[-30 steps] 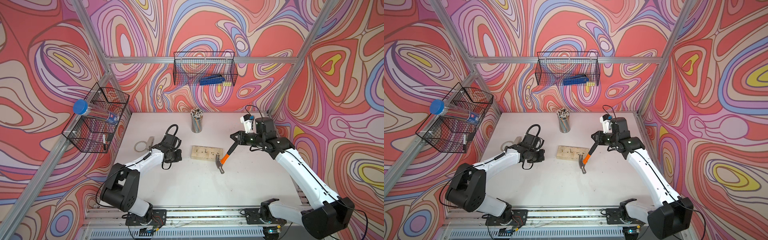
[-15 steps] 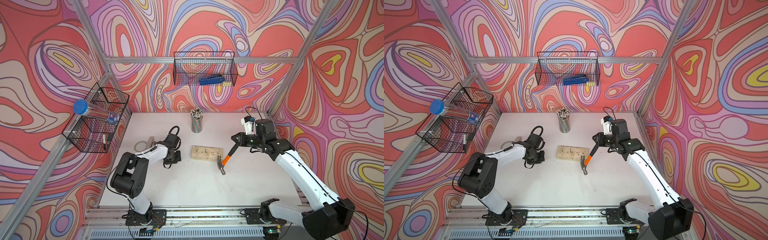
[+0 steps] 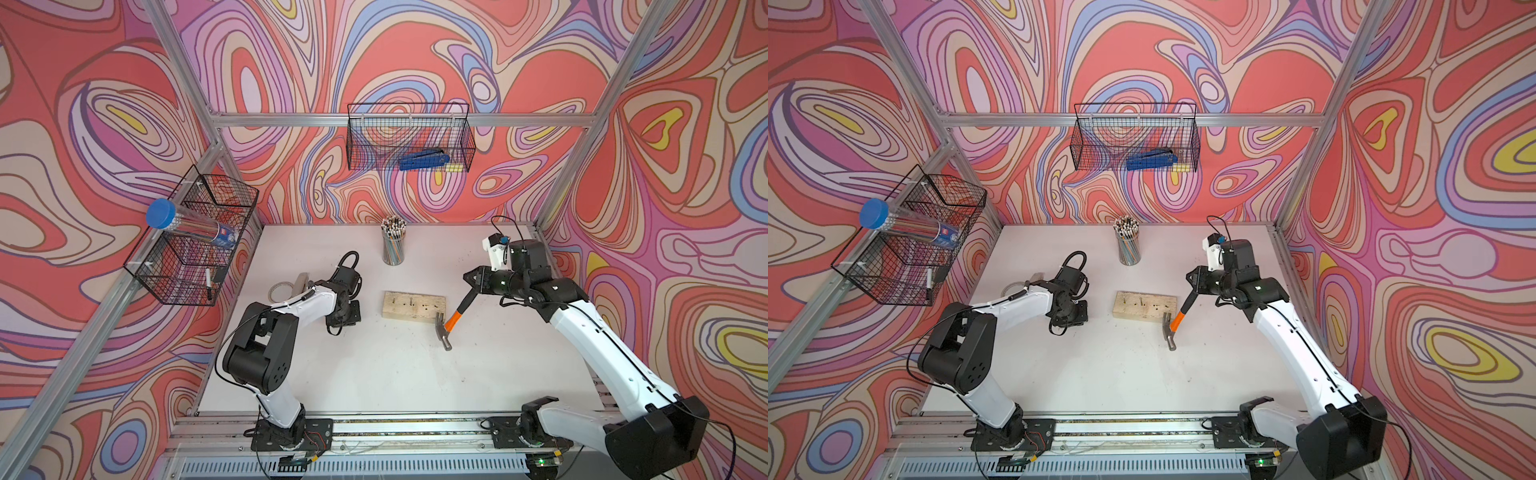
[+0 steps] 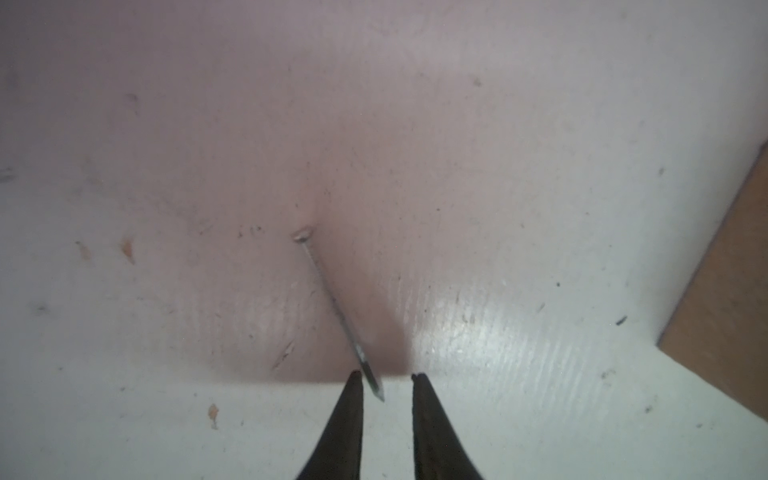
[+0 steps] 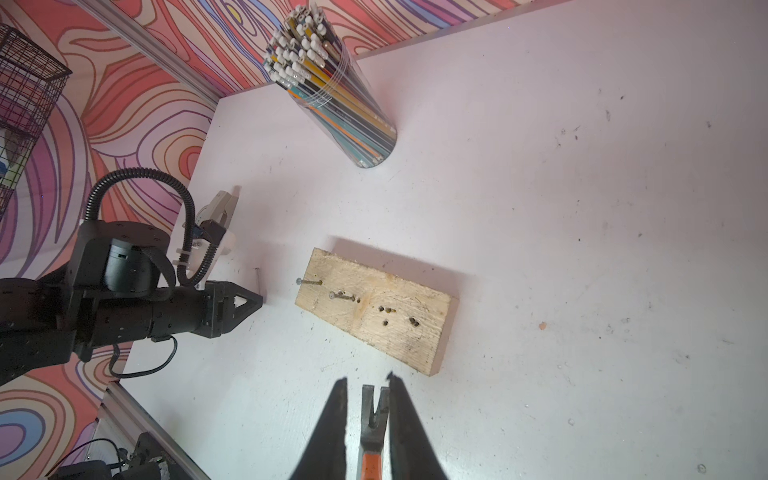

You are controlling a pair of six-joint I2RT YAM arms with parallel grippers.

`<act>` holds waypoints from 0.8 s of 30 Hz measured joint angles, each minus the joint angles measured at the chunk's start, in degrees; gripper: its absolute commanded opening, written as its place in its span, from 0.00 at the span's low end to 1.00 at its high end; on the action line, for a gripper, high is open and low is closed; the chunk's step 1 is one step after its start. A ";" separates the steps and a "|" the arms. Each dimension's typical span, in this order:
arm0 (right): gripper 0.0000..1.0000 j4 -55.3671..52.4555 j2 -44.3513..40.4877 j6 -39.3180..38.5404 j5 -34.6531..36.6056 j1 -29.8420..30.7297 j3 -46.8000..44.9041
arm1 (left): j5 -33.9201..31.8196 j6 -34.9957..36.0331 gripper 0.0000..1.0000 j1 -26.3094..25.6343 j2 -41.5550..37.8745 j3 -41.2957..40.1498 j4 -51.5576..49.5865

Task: Use a claw hammer to pull out a nail
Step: Place the nail at the center of the board, then move the mounting plate to the center of the board.

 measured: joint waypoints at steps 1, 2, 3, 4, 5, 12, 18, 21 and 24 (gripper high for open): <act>0.00 0.00 -0.09 0.00 0.00 0.00 -0.02 | 0.11 0.00 0.25 0.00 -0.17 0.00 -0.02; 0.00 0.00 -0.13 0.00 0.02 0.00 -0.02 | 0.26 0.07 0.25 0.00 -0.46 0.00 -0.07; 0.00 0.00 -0.20 0.02 0.04 0.00 0.00 | 0.52 0.20 0.26 0.00 -0.92 0.00 -0.13; 0.00 -0.02 -0.26 0.00 0.13 0.00 -0.02 | 0.85 0.22 0.26 0.00 -1.55 0.00 -0.20; 0.00 -0.02 -0.35 0.00 0.24 0.00 -0.02 | 1.22 0.26 0.26 0.00 -2.19 0.00 -0.24; 0.00 -1.05 -1.09 0.00 3.80 0.00 -0.02 | 6.03 0.42 0.27 -0.37 -5.29 0.15 0.11; 0.00 -2.99 -1.18 -0.04 9.38 0.00 0.00 | 7.76 0.35 0.27 -1.88 -1.53 3.08 0.87; 0.00 -3.61 -1.18 -0.04 11.19 0.00 -0.02 | 8.02 0.28 0.27 -2.69 1.99 5.49 1.86; 0.00 -3.80 -1.18 -0.02 12.02 0.00 -0.02 | 8.04 0.15 0.27 -3.19 5.09 7.39 2.99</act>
